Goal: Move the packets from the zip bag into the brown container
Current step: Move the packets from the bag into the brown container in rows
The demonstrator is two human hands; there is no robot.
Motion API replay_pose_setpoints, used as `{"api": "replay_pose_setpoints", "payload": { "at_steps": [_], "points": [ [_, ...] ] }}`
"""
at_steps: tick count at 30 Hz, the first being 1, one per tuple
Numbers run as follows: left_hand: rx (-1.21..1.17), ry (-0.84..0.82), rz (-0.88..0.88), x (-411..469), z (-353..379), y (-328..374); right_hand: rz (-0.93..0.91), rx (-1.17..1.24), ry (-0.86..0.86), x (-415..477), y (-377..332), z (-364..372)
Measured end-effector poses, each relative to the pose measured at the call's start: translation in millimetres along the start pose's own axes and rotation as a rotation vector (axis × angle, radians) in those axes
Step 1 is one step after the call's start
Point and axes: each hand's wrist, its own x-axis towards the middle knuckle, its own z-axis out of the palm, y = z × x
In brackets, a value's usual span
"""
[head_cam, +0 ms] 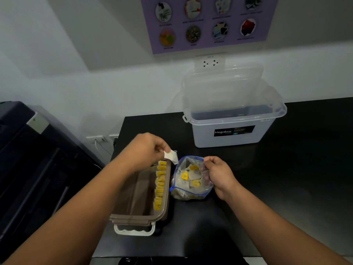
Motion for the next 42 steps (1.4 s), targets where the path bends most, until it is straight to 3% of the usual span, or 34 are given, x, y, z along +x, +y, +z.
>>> {"api": "replay_pose_setpoints", "payload": {
  "at_steps": [5, 13, 16, 20, 28, 42],
  "points": [
    [0.119, 0.007, -0.063, 3.5, -13.3, -35.7, 0.024, 0.038, 0.035, -4.5, -3.0, 9.5],
    [0.436, -0.231, -0.231, 28.4, 20.6, -66.0, 0.05, 0.114, 0.109, -16.3, 1.0, 14.8],
    [0.549, -0.281, -0.214, 38.2, 34.5, -71.5, 0.039, 0.135, 0.131, -19.6, 5.1, 15.2],
    [0.682, -0.21, -0.075, 42.9, 46.8, -78.7, 0.033, 0.18, 0.169, -23.7, 12.5, 17.8],
    [0.666, -0.115, 0.004, 46.5, 55.7, -79.6, 0.007, 0.194, 0.236, -33.3, 21.4, 19.5],
    [0.64, -0.113, -0.078, 39.0, 57.3, -77.4, -0.009, 0.187, 0.241, -37.7, 24.4, 15.1]
  ]
}}
